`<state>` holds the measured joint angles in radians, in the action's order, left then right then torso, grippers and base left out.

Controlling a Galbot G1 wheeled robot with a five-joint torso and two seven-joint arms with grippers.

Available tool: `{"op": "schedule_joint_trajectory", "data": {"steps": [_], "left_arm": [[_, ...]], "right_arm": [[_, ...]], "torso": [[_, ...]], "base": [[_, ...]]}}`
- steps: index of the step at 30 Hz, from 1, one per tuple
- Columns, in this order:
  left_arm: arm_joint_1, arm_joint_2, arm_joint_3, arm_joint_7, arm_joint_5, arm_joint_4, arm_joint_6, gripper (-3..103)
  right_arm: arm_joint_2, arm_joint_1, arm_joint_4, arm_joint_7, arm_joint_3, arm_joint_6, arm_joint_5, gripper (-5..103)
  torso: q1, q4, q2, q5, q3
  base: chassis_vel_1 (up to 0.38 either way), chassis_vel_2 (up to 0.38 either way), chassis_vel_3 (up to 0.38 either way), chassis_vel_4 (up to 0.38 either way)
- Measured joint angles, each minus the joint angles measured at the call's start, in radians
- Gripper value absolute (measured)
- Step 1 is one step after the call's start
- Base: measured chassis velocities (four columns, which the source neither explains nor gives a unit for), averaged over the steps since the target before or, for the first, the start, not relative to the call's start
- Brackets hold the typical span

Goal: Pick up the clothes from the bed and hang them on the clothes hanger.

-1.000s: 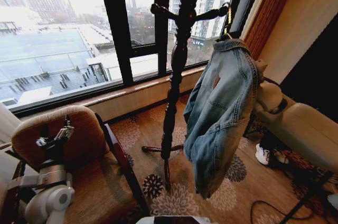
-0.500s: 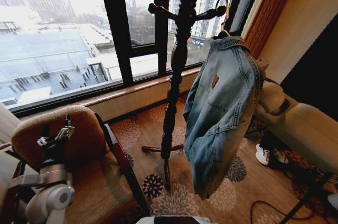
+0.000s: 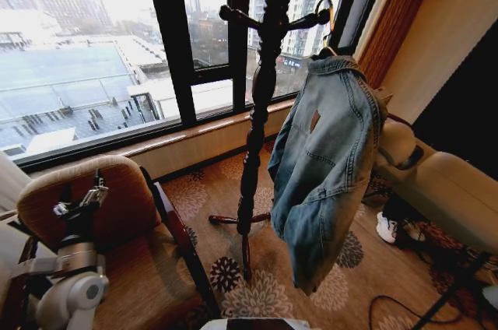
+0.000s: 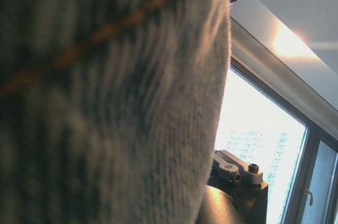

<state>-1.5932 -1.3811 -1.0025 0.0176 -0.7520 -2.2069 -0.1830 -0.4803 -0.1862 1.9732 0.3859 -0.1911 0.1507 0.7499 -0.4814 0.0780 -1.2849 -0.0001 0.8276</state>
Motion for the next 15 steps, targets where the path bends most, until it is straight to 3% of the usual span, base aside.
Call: {"op": "schedule_joint_trajectory", "data": {"steps": [15], "left_arm": [[-0.006,-0.005,-0.002,-0.001,0.003,-0.013,-0.001,100]], "right_arm": [[0.011,-0.011,-0.002,-0.003,0.009,-0.002,0.0,15]], "torso": [[0.0,-0.0001,0.0,0.0,0.0]], "base": [[0.0,0.0,0.0,0.0]]}}
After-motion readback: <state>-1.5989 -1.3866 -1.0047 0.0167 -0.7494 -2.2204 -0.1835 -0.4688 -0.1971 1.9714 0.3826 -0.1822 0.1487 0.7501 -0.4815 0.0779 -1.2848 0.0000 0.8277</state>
